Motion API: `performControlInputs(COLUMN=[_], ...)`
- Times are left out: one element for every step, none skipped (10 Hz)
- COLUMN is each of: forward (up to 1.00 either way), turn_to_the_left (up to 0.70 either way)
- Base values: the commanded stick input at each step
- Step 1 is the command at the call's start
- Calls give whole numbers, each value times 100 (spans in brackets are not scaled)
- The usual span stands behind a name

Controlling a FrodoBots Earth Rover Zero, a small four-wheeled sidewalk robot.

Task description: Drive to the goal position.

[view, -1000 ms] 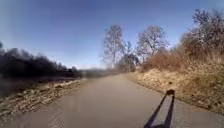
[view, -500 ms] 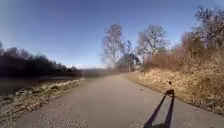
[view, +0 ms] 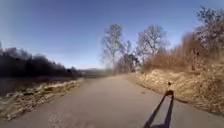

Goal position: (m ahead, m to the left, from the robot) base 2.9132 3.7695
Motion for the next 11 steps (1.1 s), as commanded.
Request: performControlInputs(forward=[85, 85, 85, 85, 85, 85, 85, 85, 85, 85, 85], turn_to_the_left=[0, 0, 0, 0, 0, 0, 0, 0, 0, 0, 0])
